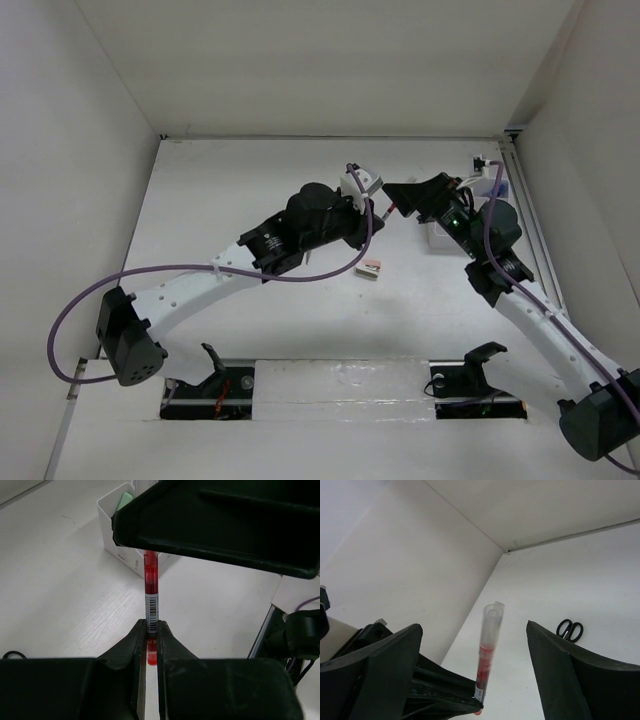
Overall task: Sort the stationery into containers
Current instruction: Place the pen in the storage box, then pick up the stapler from the center of the board.
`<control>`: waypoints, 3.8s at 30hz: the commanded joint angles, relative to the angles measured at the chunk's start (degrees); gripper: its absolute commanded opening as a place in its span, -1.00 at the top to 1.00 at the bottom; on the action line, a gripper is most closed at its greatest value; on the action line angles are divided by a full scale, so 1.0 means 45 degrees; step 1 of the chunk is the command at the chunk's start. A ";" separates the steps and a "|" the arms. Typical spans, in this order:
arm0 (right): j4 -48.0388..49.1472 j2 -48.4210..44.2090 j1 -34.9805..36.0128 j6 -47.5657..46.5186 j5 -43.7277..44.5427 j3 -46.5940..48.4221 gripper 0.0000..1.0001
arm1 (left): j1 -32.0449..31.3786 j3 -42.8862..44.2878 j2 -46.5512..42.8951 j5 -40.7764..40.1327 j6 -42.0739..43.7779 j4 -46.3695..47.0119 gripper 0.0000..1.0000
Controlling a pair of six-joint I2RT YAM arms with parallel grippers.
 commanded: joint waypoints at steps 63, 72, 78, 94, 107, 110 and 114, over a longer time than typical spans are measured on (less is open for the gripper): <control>0.5269 0.7076 -0.6508 -0.3860 0.4449 -0.0444 0.92 | 0.0041 -0.3928 -0.4447 -0.5482 -0.3907 -0.2199 -1.00; 0.4975 0.6843 -0.6508 -0.3800 0.4138 -0.0561 0.21 | 0.0041 -0.3812 -0.4564 -0.5638 -0.4024 -0.2199 -1.00; 0.4975 0.6843 -0.6391 -0.3917 0.4021 -0.0561 -0.11 | 0.0041 -0.3811 -0.4564 -0.5638 -0.4024 -0.2199 -1.00; 0.0530 0.1825 -0.2959 -0.4524 0.5072 0.0471 -1.00 | 0.0822 -0.3910 -0.3004 -0.4818 -0.6870 -0.1807 -1.00; -0.5900 -0.2686 -0.1079 -0.3723 0.5974 0.0982 -1.00 | 0.0141 -0.1644 0.1372 -0.5403 -1.1986 -0.3058 -1.00; -0.6411 -0.3312 -0.0961 -0.3723 0.5352 0.0982 -1.00 | -0.0271 -0.0883 0.2249 -0.6182 -1.3606 -0.3564 -1.00; -0.6860 -0.3605 -0.0961 -0.3723 0.4608 0.0982 -1.00 | -0.0408 -0.0725 0.2778 -0.6011 -1.5581 -0.3859 -1.00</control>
